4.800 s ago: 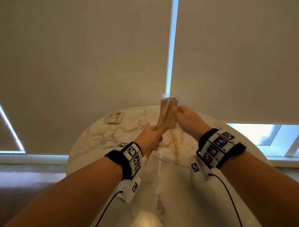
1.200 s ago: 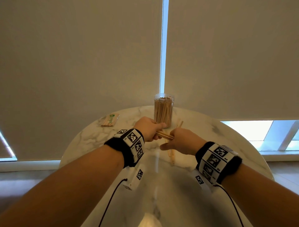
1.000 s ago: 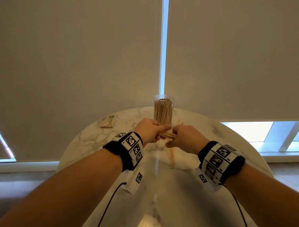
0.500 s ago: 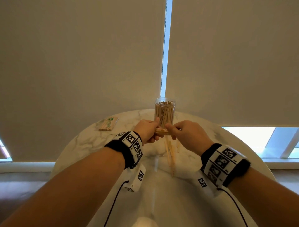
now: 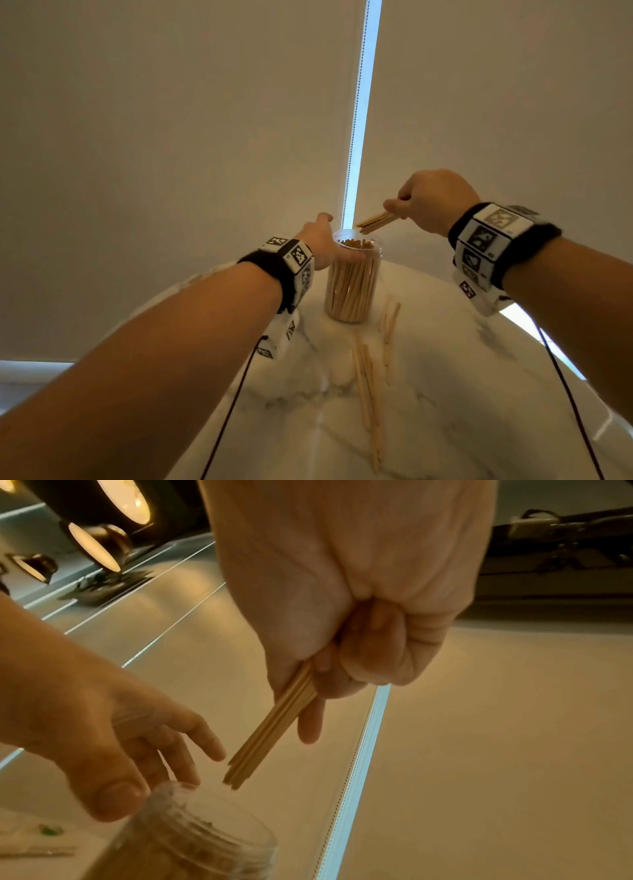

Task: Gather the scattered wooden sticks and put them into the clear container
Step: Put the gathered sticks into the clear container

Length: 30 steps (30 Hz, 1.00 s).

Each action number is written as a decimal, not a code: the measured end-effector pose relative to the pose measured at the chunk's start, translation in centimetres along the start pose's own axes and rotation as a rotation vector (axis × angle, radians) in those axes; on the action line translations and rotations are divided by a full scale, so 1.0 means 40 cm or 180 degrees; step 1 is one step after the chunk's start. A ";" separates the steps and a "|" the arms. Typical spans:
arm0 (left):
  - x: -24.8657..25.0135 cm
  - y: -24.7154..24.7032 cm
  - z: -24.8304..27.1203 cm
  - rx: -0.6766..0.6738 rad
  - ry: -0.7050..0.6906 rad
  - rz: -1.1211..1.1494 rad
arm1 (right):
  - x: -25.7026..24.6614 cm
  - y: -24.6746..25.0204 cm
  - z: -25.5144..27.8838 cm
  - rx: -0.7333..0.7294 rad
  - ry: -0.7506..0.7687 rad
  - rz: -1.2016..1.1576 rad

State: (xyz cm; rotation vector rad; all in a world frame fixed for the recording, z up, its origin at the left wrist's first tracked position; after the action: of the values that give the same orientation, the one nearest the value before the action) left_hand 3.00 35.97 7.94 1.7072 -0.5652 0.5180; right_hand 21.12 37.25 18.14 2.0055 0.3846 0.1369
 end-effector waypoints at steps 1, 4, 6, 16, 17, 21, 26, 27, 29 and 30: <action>0.000 -0.021 -0.016 0.0019 -0.0019 0.0036 | -0.013 -0.015 -0.023 -0.0101 0.0082 0.0180; -0.012 -0.088 -0.056 0.0013 0.0043 0.0408 | -0.050 -0.065 -0.069 -0.0468 0.0276 0.0634; -0.016 -0.116 -0.075 0.0039 0.0062 0.0602 | -0.070 -0.085 -0.088 -0.0600 0.0373 0.0912; -0.049 -0.142 -0.089 0.0204 0.0031 0.0930 | -0.142 -0.080 -0.122 -0.1374 0.0444 0.1782; -0.050 -0.144 -0.089 0.0202 0.0032 0.0939 | -0.154 -0.093 -0.123 -0.1282 0.0470 0.1820; -0.046 -0.142 -0.088 0.0127 0.0063 0.0894 | -0.177 -0.172 -0.110 -0.0956 0.0578 0.1626; -0.045 -0.141 -0.084 0.0211 0.0140 0.0958 | -0.167 -0.211 -0.091 -0.1142 0.0271 0.1285; -0.043 -0.138 -0.083 0.0261 0.0106 0.0858 | -0.161 -0.212 -0.089 -0.1200 0.0193 0.1174; -0.044 -0.139 -0.083 0.0195 0.0164 0.0895 | -0.156 -0.209 -0.084 -0.1248 0.0198 0.1027; -0.045 -0.141 -0.084 0.0145 0.0195 0.0946 | -0.150 -0.203 -0.082 -0.1198 0.0032 0.0853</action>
State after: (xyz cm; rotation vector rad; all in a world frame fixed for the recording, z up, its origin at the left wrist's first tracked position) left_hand 4.98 40.43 3.20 1.6525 -0.7733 0.7972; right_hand 12.89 41.38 12.82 1.6744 0.0840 0.3604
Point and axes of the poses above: each hand's wrist, its own z-axis away from the middle knuckle, its own y-axis out of the back of the hand, x = y × z, the point moved 6 cm from there along -z, towards the middle knuckle, and after that the axes turned 6 degrees about -y, right-handed, at the moved point
